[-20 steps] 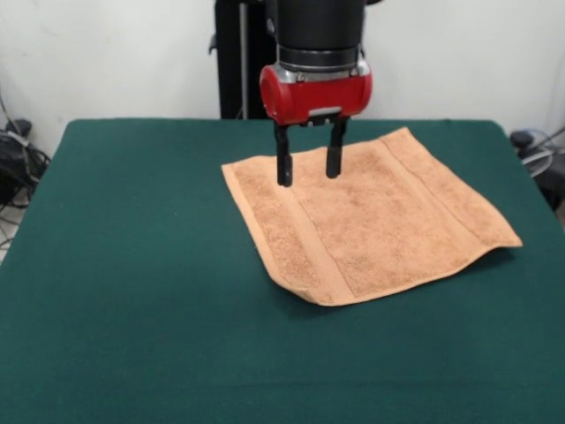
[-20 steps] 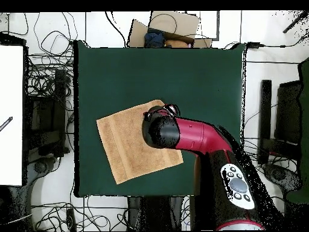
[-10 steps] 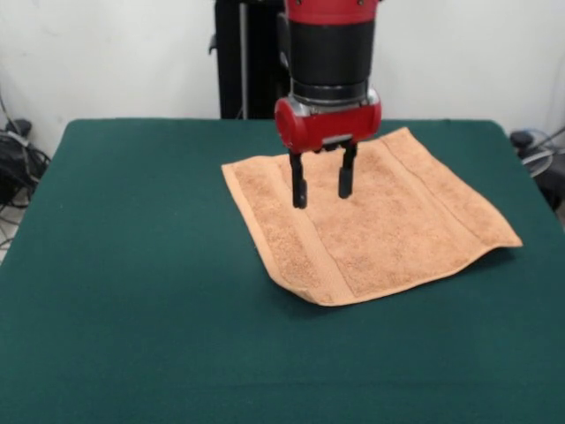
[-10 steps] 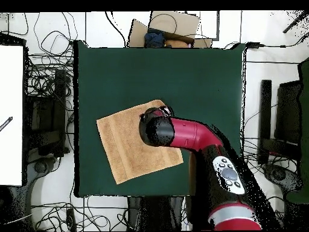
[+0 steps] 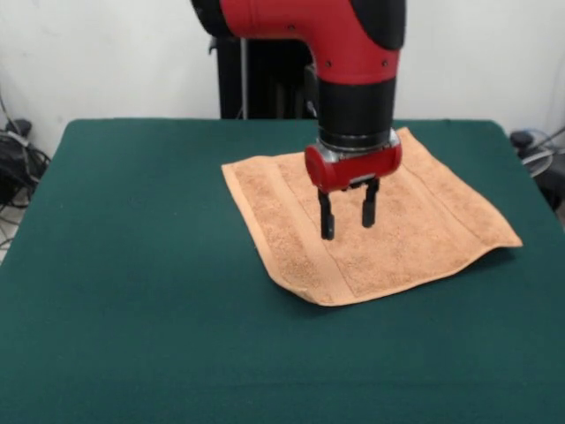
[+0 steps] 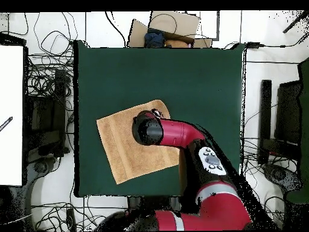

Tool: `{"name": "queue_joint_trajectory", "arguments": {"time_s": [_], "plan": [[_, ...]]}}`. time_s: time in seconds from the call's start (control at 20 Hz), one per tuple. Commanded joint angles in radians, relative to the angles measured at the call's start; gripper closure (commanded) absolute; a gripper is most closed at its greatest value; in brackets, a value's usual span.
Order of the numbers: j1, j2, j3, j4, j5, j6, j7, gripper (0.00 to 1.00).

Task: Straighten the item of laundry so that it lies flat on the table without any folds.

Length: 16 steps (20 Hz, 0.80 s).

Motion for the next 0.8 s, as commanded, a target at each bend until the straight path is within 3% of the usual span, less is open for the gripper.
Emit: {"name": "queue_joint_trajectory", "arguments": {"time_s": [0.05, 0.4, 0.8], "plan": [[0.024, 0.105, -0.043, -0.067, -0.034, -0.09, 0.186, 0.0], [-0.039, 0.208, -0.029, -0.154, -0.072, -0.155, 0.128, 0.0], [-0.018, 0.281, -0.049, -0.313, -0.052, -0.105, 0.117, 0.0]]}}
